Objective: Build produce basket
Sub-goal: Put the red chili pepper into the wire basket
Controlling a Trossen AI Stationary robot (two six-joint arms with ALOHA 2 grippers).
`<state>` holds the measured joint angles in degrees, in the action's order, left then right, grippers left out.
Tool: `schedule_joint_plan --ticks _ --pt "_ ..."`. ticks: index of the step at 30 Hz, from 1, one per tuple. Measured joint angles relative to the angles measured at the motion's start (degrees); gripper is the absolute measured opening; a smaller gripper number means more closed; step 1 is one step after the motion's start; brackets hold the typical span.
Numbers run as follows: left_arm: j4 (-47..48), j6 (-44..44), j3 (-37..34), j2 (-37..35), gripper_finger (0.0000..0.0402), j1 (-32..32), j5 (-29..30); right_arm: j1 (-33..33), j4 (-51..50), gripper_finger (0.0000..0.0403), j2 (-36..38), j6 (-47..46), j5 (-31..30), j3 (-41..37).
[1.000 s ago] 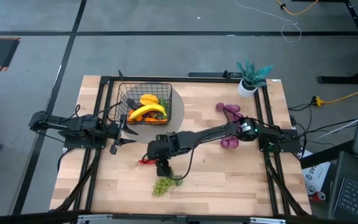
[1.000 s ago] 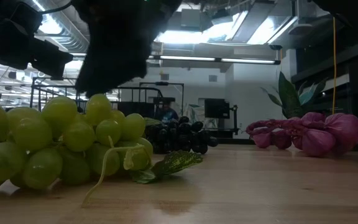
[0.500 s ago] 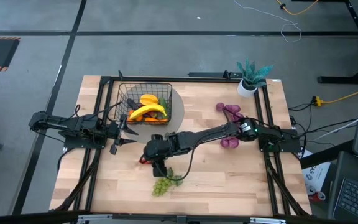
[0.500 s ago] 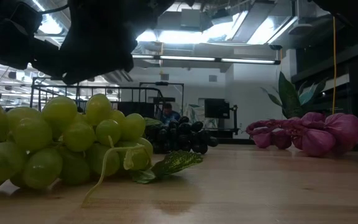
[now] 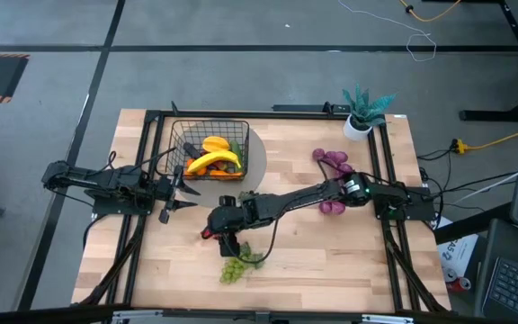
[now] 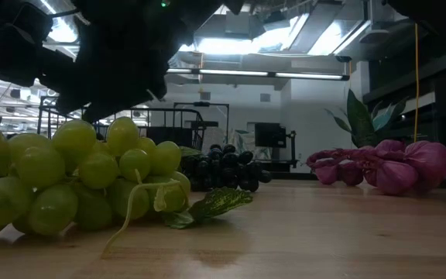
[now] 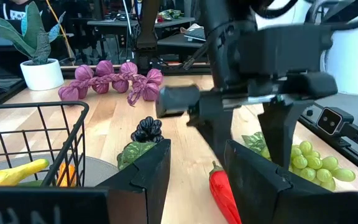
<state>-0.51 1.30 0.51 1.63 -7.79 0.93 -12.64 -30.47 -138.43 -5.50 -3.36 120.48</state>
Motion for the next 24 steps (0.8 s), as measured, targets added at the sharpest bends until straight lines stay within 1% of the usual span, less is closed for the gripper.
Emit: schedule_joint_plan --ticks 19,24 --pt "0.0 -0.3 0.0 0.3 0.0147 0.0 -0.2 0.0 0.9 0.0252 -6.1 -1.1 0.4 0.0" --pt "0.0 -0.3 0.0 0.3 0.0147 0.0 -0.2 0.0 0.2 0.0234 -6.8 -1.9 0.4 0.0"
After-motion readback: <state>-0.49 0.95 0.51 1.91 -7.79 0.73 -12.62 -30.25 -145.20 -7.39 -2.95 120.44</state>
